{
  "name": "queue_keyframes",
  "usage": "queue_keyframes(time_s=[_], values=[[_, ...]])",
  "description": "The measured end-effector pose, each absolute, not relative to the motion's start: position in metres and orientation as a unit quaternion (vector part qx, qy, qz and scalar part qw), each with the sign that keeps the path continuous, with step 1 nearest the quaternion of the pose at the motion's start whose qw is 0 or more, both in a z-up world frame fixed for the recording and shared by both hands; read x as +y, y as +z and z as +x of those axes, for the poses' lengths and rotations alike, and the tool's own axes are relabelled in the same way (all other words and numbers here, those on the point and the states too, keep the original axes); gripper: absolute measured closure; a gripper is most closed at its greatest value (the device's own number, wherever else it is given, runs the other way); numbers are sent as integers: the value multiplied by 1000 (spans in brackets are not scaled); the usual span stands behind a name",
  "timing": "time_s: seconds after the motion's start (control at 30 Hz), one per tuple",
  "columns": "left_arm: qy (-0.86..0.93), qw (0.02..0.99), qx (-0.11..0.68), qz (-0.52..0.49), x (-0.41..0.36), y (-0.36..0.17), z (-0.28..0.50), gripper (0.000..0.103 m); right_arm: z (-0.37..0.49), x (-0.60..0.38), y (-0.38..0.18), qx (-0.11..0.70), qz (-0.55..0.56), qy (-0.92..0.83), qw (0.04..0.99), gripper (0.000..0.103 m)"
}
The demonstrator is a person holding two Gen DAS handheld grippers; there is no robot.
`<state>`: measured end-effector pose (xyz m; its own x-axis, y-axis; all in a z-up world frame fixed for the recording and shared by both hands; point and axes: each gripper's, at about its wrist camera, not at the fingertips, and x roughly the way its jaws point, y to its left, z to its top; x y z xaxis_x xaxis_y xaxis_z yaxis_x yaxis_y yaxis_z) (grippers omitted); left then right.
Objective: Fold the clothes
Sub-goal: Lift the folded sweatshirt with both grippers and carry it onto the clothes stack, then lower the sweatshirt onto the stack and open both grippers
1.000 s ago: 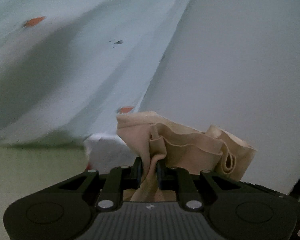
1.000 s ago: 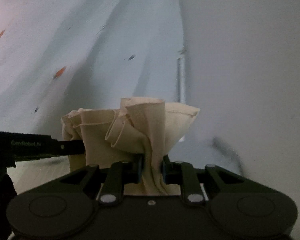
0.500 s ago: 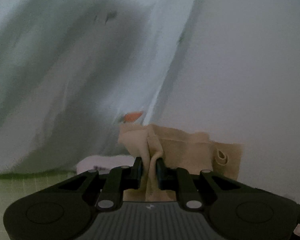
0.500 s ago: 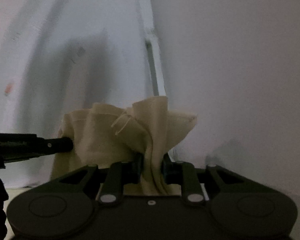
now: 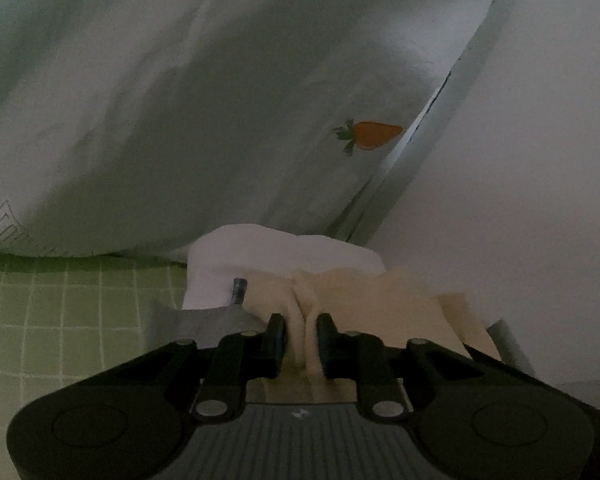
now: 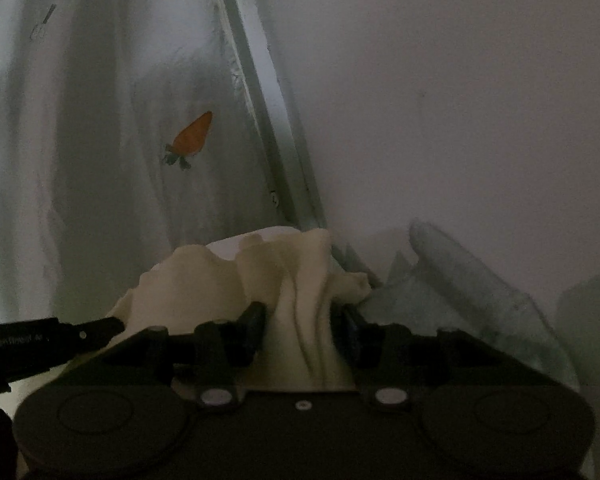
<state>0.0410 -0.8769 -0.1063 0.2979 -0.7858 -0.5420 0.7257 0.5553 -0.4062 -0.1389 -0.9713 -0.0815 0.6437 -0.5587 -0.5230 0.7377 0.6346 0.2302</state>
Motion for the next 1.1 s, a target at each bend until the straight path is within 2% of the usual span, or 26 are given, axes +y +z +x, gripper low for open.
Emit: queue_keyframes(time_s=[0.07,0.13,0.17,0.23,0.3,0.43,0.47,0.53,0.63,0.73,0.87,1.1], values=[[-464,806,364,-44,-882,-104,46,73,-139,-971,-80,212,207,-370,880,57],[-467,805,362,-47,-880,-99,44,71,-131,-975,-76,219,200,-370,880,53],[-466,809,355,-41,-877,-95,40,65,-129,-977,-73,223,195,-372,880,51],[-463,819,337,-25,-872,-85,33,56,-127,-977,-67,232,179,-378,878,40],[-461,828,318,-12,-865,-74,27,53,-129,-972,-60,239,157,-386,877,31],[-458,842,285,-7,-842,-48,12,31,-139,-959,-40,232,135,-391,881,21],[-461,844,274,-6,-834,-41,6,27,-143,-952,-34,225,134,-390,883,20],[-469,848,247,-1,-817,-24,-9,23,-151,-937,-21,214,127,-386,888,8],[-481,852,204,5,-792,1,-38,3,-160,-910,-3,203,111,-382,895,2],[-500,846,187,-10,-761,20,-61,0,-169,-878,11,198,104,-373,900,0],[-499,841,205,-24,-721,33,-81,0,-189,-832,23,183,112,-358,909,0],[-490,851,189,13,-657,44,-125,0,-220,-761,36,170,137,-370,903,0]])
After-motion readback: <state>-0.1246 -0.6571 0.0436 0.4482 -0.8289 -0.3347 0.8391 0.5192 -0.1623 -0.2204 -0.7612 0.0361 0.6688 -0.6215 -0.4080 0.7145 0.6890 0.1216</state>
